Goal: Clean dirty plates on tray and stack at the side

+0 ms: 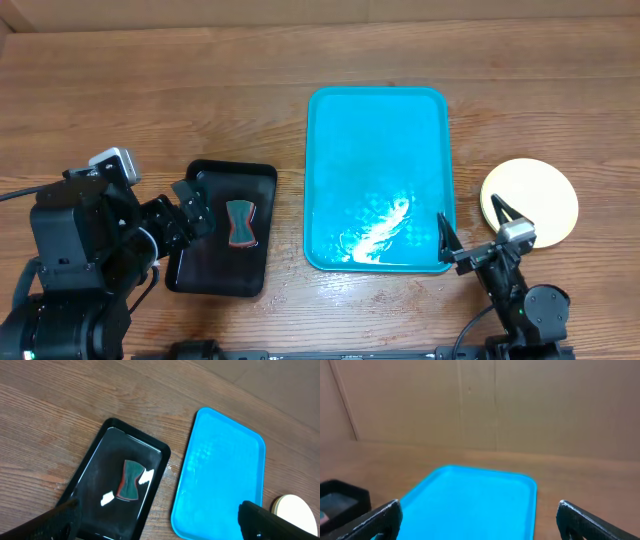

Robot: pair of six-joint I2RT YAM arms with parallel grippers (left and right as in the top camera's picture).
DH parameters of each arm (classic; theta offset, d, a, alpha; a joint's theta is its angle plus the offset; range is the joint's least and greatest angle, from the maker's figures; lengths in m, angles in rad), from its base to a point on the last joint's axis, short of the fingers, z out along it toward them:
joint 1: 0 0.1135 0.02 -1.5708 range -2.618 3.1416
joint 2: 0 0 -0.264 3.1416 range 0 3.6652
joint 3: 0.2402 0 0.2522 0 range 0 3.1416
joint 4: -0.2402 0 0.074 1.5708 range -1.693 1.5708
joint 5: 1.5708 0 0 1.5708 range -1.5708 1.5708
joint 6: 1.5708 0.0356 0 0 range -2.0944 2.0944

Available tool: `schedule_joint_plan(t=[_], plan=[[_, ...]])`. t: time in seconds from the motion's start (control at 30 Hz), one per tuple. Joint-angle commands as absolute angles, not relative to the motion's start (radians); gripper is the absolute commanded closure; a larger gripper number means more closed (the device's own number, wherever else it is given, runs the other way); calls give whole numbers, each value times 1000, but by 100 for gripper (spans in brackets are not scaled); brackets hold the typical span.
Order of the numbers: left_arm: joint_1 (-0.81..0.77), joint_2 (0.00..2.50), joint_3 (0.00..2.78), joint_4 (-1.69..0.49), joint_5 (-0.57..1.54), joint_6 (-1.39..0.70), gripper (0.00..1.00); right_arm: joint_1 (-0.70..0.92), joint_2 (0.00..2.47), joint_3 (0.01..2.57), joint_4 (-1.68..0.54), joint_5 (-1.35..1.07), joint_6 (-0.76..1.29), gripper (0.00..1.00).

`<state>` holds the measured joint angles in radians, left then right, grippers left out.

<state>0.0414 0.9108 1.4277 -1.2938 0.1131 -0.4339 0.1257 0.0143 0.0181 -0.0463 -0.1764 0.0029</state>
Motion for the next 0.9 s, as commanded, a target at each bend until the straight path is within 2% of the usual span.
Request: schedule_joint_plan(t=[0.0,0.87], plan=[[46,910,1439,-1290,120,-415,0,122,2,8,-47,-160,-1,0],[43,906,1436,-1292,120,-414,0,122,3,8,-67,-158,-1,0]])
